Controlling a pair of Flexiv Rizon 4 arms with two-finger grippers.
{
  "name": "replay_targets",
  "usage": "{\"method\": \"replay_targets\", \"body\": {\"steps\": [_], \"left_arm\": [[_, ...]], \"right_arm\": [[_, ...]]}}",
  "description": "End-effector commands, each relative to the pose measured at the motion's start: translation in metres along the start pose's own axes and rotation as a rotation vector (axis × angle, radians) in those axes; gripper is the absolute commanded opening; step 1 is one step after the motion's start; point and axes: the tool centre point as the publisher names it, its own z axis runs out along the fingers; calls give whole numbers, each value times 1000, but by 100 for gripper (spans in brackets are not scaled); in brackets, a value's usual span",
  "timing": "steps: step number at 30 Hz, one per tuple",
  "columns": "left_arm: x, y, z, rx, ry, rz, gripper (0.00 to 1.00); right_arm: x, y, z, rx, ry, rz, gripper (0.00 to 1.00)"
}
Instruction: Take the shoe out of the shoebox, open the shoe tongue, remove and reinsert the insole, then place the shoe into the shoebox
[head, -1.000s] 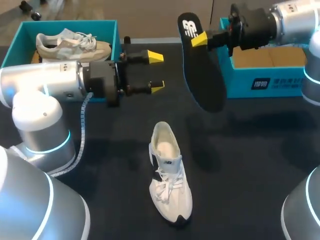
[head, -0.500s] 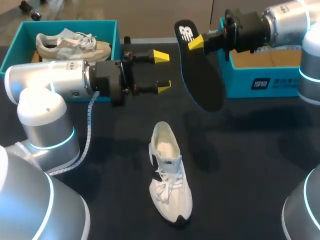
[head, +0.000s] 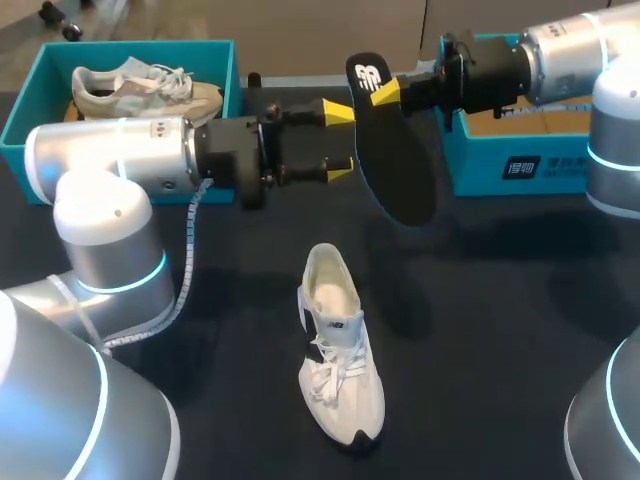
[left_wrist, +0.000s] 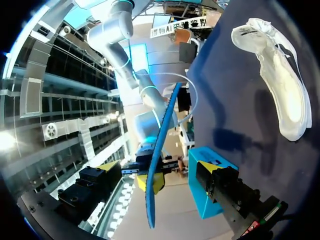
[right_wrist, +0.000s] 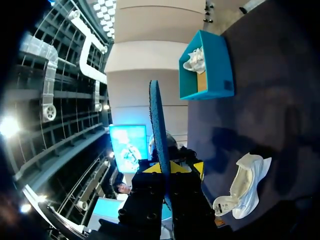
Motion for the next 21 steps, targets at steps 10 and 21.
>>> {"method": "replay_targets", "body": {"steps": [10, 21], "left_arm": [[1, 0, 28, -22, -60, 13, 91], [-9, -5, 33, -37, -59, 36, 50]], "right_arm": [[0, -1, 0, -4, -1, 0, 0], [0, -1, 0, -4, -1, 0, 0]]}}
